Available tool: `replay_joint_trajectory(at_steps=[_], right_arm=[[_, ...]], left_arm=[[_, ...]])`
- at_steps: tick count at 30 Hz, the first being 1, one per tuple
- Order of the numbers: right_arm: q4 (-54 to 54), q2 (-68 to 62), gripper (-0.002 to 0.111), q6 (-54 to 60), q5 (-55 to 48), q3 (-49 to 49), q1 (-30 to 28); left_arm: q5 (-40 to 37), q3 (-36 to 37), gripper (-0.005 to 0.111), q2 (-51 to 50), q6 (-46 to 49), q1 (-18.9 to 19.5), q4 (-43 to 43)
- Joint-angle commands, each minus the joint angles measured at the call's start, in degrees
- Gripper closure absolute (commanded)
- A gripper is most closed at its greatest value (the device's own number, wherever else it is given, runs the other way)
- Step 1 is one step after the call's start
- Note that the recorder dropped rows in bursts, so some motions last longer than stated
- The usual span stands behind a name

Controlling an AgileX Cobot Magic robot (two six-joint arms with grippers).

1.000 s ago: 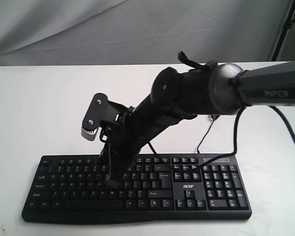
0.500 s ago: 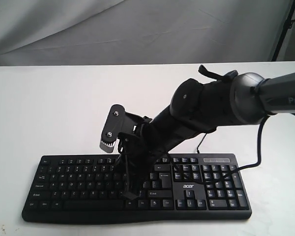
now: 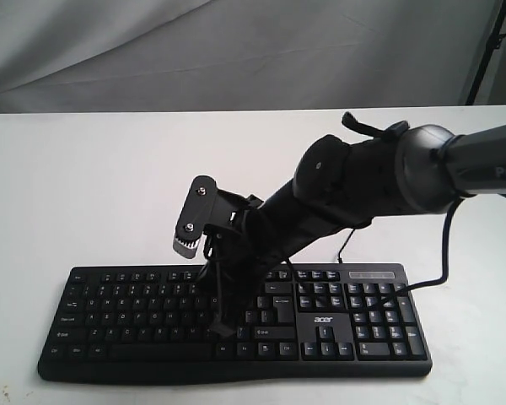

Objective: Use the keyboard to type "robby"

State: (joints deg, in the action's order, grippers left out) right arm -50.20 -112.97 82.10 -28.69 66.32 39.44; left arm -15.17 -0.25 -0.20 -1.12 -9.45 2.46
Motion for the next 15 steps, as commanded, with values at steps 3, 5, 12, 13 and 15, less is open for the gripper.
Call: replay_joint_trajectory(at_steps=[3,5,12,13,15], right_arm=[[0.75,0.66,0.108,-0.3,0.21,-0.24,-0.3],[0.69,0.66,0.108,-0.3,0.1,-0.24,-0.3],[0.78,0.55,0.108,-0.91,0.0,-0.24,-0.3],[0.95,0.55,0.108,-1.07,0.0,-0.24,-0.3],[1.09,0.55,0.108,-1.05,0.0,-0.24,-0.3]], left_arm=[[0.31,0.25,0.107,0.2,-0.16,-0.36,0.27],[0.31,0.25,0.107,0.2,-0.16,-0.36,0.27],[0.31,0.25,0.107,0.2,-0.16,-0.36,0.27],[0.31,0.25,0.107,0.2,-0.16,-0.36,0.27],[0.31,0.25,0.107,0.2,-0.16,-0.36,0.27]])
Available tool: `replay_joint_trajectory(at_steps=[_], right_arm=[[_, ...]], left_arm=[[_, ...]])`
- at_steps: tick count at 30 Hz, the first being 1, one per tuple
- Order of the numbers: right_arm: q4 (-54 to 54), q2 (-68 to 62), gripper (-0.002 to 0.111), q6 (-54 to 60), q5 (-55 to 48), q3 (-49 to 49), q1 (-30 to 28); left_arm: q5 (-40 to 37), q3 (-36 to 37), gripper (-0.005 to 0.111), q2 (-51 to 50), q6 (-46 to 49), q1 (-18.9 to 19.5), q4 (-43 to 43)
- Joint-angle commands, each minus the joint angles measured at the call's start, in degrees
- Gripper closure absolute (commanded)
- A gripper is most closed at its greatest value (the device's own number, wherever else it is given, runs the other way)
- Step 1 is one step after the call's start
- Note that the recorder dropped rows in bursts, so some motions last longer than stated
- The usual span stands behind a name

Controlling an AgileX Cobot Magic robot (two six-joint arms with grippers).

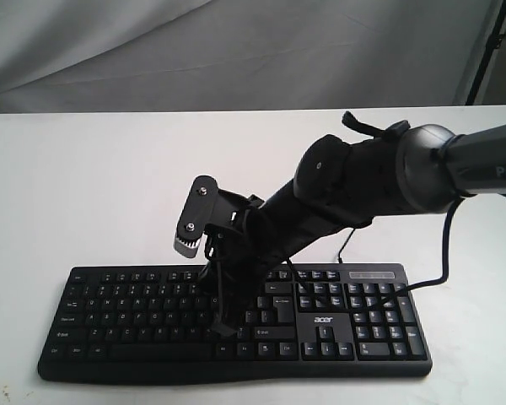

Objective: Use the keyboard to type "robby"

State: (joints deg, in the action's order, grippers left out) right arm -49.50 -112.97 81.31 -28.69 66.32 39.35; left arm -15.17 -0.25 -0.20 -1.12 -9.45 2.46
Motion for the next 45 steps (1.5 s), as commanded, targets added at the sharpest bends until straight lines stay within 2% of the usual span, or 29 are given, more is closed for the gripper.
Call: replay_joint_trajectory(at_steps=[1,45], right_arm=[[0.39,0.55,0.108,-0.26,0.0,-0.24,-0.21],[0.01,-2.25,0.108,-0.4,1.09,-0.24,0.05]], left_arm=[[0.31,0.25,0.107,0.2,-0.16,-0.36,0.27],[0.31,0.25,0.107,0.2,-0.16,-0.36,0.27]])
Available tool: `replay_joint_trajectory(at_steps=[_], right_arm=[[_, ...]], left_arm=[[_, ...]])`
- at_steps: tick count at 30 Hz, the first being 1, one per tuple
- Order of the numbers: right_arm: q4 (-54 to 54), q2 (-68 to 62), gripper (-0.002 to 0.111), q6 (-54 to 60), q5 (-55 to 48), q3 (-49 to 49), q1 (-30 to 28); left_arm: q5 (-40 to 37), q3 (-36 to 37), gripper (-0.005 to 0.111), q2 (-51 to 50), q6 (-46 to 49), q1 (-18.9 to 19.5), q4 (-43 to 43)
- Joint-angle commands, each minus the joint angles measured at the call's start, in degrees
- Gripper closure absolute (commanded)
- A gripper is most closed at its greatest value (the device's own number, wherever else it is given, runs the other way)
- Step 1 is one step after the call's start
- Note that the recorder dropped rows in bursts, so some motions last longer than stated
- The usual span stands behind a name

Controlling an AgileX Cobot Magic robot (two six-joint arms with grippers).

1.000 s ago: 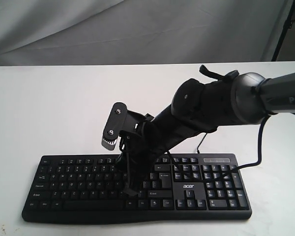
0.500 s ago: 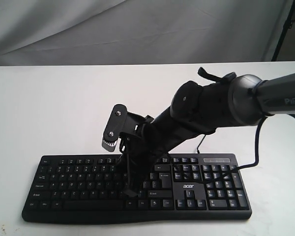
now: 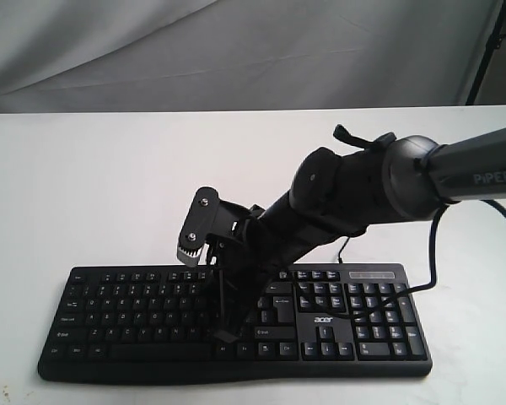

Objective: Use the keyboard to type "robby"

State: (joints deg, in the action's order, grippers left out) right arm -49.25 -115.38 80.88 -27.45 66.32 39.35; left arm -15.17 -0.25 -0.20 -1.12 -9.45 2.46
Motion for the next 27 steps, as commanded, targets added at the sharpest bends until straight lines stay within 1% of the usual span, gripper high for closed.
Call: replay_joint_trajectory(at_steps=[1,17,27], right_arm=[[-0.24,0.17,0.108,0.03,-0.15,-0.24,0.05],[-0.23,-1.96,0.108,0.03,-0.42,-0.24,0.05],[-0.38,3.26,0.108,-0.1,-1.64,-0.24,0.05]], left_arm=[[0.31,0.25,0.107,0.2,-0.16,-0.36,0.27],[0.31,0.25,0.107,0.2,-0.16,-0.36,0.27],[0.31,0.25,0.107,0.2,-0.16,-0.36,0.27]])
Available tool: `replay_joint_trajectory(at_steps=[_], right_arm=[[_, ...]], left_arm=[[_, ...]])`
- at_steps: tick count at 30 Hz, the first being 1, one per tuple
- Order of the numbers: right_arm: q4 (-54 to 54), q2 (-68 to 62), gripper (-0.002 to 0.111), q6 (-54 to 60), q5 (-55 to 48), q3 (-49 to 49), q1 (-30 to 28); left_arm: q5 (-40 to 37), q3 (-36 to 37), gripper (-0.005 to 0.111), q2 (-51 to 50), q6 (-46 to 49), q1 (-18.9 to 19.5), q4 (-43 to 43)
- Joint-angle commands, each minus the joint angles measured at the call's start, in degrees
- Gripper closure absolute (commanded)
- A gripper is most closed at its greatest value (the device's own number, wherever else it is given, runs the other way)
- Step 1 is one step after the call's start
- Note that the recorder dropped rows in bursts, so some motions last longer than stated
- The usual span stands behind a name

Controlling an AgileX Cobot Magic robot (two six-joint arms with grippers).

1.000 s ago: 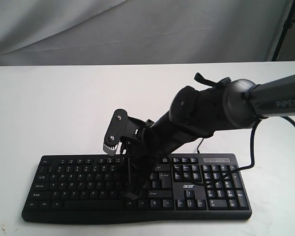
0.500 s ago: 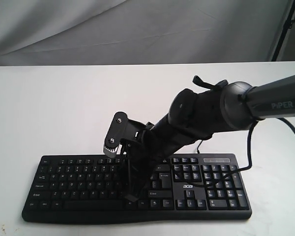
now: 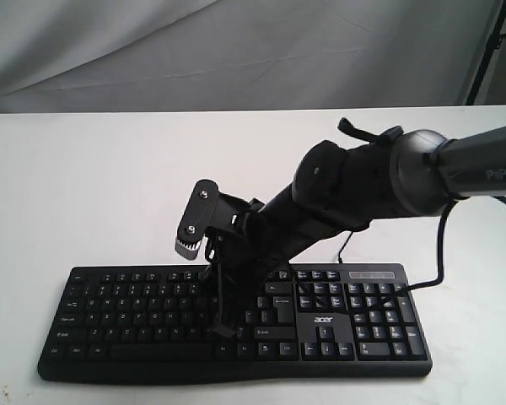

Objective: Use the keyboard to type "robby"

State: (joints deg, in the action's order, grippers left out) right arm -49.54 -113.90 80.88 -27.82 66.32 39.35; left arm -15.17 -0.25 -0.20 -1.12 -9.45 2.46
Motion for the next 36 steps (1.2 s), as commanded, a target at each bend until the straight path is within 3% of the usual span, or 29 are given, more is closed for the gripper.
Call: replay_joint_trajectory(at_steps=[1,11,36], right_arm=[[-0.88,1.69,0.108,-0.1,-1.27,-0.24,0.15],[-1.5,1.56,0.108,-2.78,4.32,-0.24,9.25],[-5.08,-0.58,0.108,-2.56,7.49,0.44,10.67]], left_arm=[[0.31,0.25,0.107,0.2,-0.16,-0.36,0.27],[0.31,0.25,0.107,0.2,-0.16,-0.36,0.27],[0.31,0.25,0.107,0.2,-0.16,-0.36,0.27]])
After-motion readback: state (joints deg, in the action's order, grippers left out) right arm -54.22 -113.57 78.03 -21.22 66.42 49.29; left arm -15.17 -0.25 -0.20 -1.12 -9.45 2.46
